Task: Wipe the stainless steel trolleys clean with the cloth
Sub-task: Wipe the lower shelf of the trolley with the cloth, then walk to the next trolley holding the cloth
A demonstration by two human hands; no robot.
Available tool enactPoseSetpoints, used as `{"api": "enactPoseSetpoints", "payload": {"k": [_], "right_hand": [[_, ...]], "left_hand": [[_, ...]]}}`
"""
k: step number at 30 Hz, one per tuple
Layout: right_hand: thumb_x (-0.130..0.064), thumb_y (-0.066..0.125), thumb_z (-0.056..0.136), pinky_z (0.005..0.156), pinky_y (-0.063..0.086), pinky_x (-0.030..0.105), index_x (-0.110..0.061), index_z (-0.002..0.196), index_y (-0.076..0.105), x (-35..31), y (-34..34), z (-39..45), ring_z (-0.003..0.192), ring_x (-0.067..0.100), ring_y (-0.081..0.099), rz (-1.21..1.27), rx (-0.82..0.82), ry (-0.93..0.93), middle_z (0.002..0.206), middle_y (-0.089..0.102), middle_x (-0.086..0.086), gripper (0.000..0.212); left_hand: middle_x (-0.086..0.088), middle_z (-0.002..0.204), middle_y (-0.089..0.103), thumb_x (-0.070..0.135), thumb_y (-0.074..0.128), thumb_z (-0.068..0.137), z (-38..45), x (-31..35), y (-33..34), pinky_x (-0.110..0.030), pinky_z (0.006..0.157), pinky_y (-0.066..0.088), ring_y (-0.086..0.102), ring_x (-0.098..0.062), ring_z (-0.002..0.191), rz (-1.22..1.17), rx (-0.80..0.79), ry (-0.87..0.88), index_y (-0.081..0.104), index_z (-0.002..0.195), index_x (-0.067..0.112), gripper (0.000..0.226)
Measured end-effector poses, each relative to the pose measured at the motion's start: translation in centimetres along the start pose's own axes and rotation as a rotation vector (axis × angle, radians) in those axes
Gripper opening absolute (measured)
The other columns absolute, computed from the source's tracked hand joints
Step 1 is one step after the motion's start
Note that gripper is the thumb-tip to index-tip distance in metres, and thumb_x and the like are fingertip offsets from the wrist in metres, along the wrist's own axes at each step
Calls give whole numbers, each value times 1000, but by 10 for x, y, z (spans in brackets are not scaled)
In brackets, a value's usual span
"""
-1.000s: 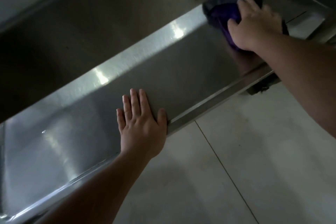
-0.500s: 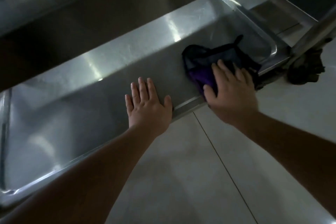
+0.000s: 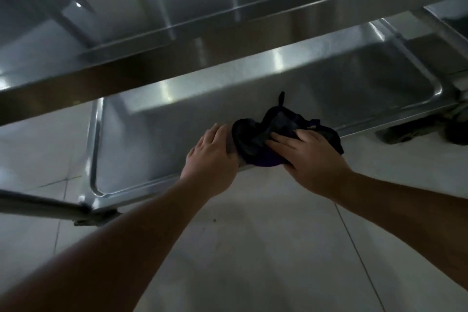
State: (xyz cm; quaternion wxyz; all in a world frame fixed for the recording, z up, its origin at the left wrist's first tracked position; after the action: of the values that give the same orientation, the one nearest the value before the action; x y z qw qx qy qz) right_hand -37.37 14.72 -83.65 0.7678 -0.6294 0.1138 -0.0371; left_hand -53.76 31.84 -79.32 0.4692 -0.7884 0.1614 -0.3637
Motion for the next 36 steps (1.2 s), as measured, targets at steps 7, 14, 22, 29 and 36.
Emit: {"api": "enactPoseSetpoints", "payload": {"k": [7, 14, 22, 29, 36], "right_hand": [[3, 60, 83, 65, 39, 33, -24, 124, 69, -32, -26, 10, 80, 23, 50, -108, -97, -271, 97, 69, -5, 50], [-4, 52, 90, 67, 32, 33, -34, 135, 60, -78, -54, 14, 88, 23, 51, -40, -400, -286, 111, 66, -8, 54], [-4, 58, 90, 71, 35, 36, -32, 131, 58, -94, -103, -12, 96, 25, 57, 12, -627, -24, 110, 64, -3, 49], [-8, 53, 92, 69, 37, 35, -30, 120, 57, -119, -190, -81, 90, 22, 54, 160, -760, 286, 104, 62, -6, 36], [-7, 52, 92, 71, 46, 34, -27, 122, 60, -147, -363, -97, 89, 23, 60, 228, -864, 383, 105, 66, -2, 37]], "left_hand": [[7, 170, 28, 34, 53, 100, -48, -13, -2, -45, 128, 24, 24, -18, 157, -68, -13, -1, 27, 164, 31, 69], [5, 151, 45, 32, 54, 96, -62, -14, -24, -41, 113, 37, 40, -23, 142, 0, -108, -21, 47, 147, 27, 52], [-1, 159, 41, 37, 58, 99, -116, 12, -42, -46, 109, 43, 41, -27, 143, 38, -278, -141, 38, 158, 26, 63], [-3, 157, 40, 32, 53, 96, -211, 64, -98, -45, 108, 42, 42, -27, 140, 119, -491, -251, 38, 156, 24, 62], [-1, 154, 44, 32, 50, 98, -297, 163, -223, -45, 105, 42, 45, -28, 135, 113, -562, -298, 38, 155, 28, 59]]}}
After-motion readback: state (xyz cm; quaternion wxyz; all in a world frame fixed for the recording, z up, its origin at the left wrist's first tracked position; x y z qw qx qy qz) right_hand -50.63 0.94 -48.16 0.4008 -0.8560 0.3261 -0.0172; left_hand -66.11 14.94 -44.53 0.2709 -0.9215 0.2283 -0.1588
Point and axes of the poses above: each hand's wrist, its own z-axis towards the middle knuckle, its own y-axis out of the palm, x = y × z, the point moved 2 cm from there along z, towards the middle knuckle
